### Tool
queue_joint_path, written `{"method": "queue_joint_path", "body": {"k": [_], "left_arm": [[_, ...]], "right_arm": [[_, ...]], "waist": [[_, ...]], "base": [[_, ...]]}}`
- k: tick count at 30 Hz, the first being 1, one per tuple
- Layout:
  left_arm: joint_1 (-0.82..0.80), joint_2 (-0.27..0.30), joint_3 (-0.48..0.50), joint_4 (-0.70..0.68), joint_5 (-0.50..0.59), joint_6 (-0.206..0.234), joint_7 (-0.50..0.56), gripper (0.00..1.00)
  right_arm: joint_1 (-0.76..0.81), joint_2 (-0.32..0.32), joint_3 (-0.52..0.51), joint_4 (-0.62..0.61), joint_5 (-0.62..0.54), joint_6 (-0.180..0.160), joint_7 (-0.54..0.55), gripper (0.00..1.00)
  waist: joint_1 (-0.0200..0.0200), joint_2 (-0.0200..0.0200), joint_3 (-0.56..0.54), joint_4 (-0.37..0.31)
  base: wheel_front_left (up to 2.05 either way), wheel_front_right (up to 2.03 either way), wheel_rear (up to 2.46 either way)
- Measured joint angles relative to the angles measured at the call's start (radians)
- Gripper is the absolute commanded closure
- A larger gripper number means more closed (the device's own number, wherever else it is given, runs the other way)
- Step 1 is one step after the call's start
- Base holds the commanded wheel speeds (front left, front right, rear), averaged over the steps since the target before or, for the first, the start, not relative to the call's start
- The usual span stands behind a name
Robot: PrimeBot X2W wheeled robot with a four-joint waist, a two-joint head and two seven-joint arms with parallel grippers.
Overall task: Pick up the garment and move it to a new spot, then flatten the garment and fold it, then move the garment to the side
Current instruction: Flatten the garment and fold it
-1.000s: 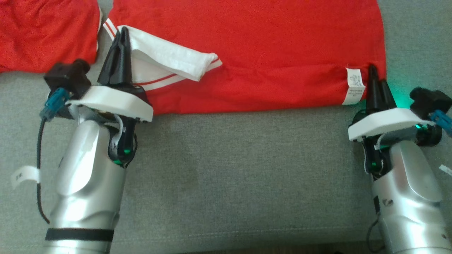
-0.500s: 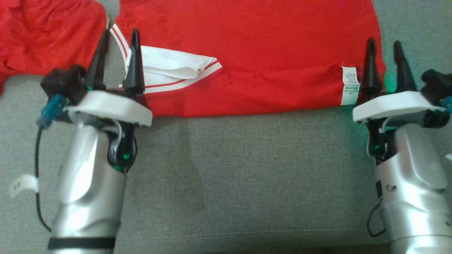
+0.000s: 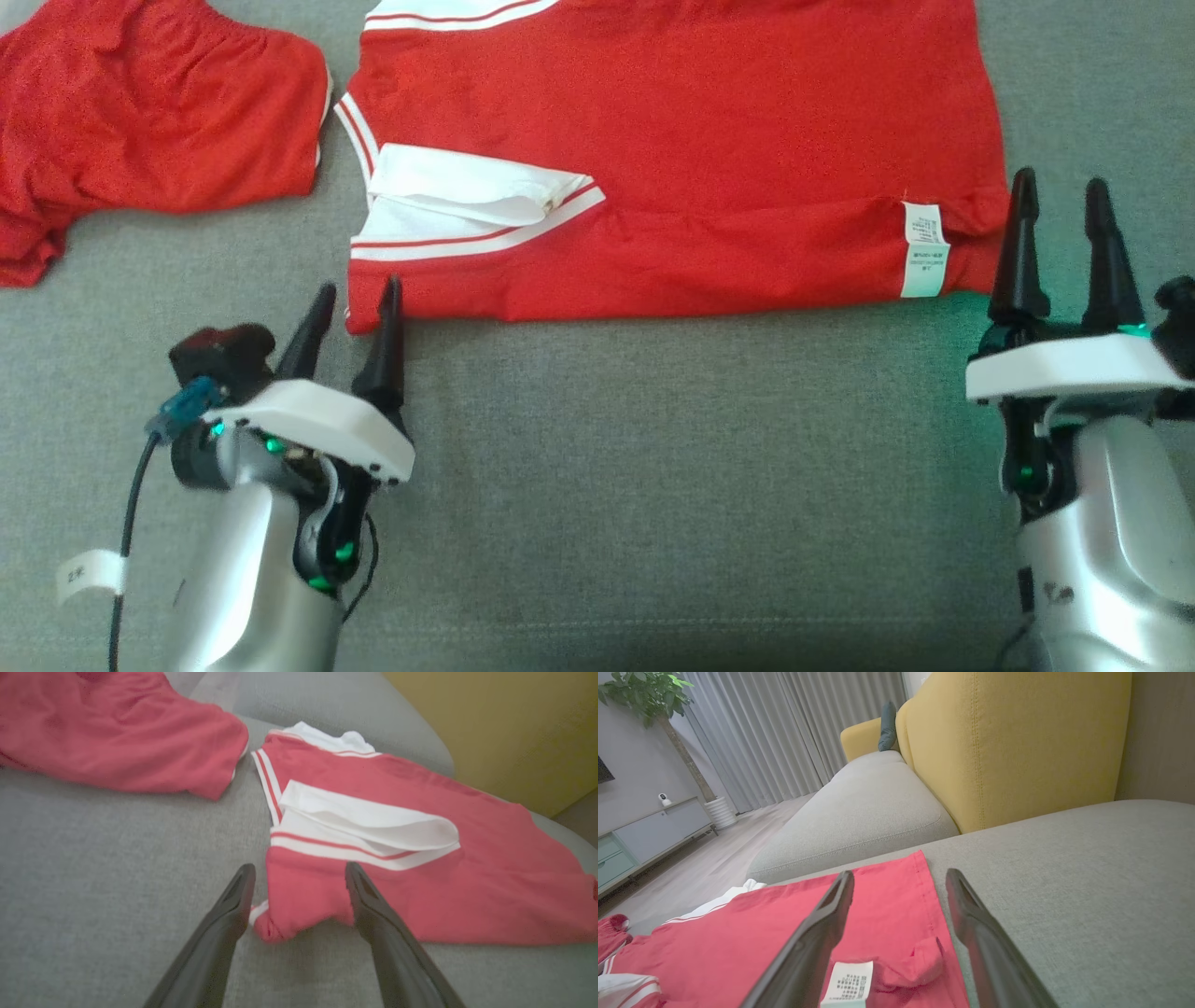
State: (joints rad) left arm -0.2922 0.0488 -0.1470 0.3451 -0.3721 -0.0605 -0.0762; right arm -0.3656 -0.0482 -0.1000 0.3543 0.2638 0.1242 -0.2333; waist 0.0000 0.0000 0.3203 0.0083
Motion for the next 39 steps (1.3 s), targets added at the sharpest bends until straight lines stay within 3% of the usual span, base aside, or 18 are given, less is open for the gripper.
{"method": "queue_joint_path", "body": {"k": [8,17,18,19,20,21,22,23,39], "left_arm": [[0.030,0.003,0.034,-0.001,-0.059,0.062,0.138,0.00],[0.030,0.005,0.043,0.001,-0.087,0.078,0.167,0.00],[0.030,0.006,0.044,0.001,-0.087,0.078,0.167,0.04],[0.030,0.007,0.044,0.001,-0.087,0.078,0.168,0.22],[0.029,0.008,0.044,0.003,-0.088,0.078,0.169,0.51],[0.029,0.008,0.044,0.005,-0.089,0.078,0.169,0.64],[0.029,0.008,0.044,0.007,-0.090,0.077,0.169,0.91],[0.029,0.008,0.044,0.009,-0.090,0.077,0.167,1.00],[0.030,0.010,0.050,-0.059,-0.090,0.070,0.064,1.00]], "right_arm": [[0.048,0.001,0.025,-0.031,0.017,0.000,0.021,0.00],[0.050,0.001,0.028,-0.044,0.018,0.000,0.029,0.00],[0.051,0.001,0.029,-0.044,0.020,0.000,0.031,0.00],[0.051,0.001,0.030,-0.044,0.023,0.000,0.031,0.00],[0.052,0.001,0.030,-0.043,0.027,0.000,0.031,0.00],[0.052,0.001,0.030,-0.042,0.027,0.000,0.032,0.00],[0.052,0.001,0.030,-0.039,0.027,0.000,0.036,0.00],[0.052,0.001,0.030,-0.034,0.026,0.000,0.040,0.00],[0.046,0.001,0.010,0.166,0.002,0.000,0.121,0.00]], "waist": [[0.0000,0.0000,-0.006,-0.026],[0.0000,0.0000,-0.004,-0.053],[0.0000,0.0000,-0.004,-0.055],[0.0000,0.0000,-0.004,-0.057],[0.0000,0.0000,-0.004,-0.059],[0.0000,0.0000,-0.003,-0.060],[0.0000,0.0000,-0.003,-0.061],[0.0000,0.0000,-0.003,-0.062],[0.0000,0.0000,0.001,-0.037]], "base": [[0.00,0.00,0.00],[0.00,0.00,0.00],[0.00,0.00,0.00],[0.00,0.00,0.00],[0.00,0.00,0.00],[0.00,0.00,0.00],[0.00,0.00,0.00],[0.00,0.00,0.00],[0.00,0.00,0.00]]}}
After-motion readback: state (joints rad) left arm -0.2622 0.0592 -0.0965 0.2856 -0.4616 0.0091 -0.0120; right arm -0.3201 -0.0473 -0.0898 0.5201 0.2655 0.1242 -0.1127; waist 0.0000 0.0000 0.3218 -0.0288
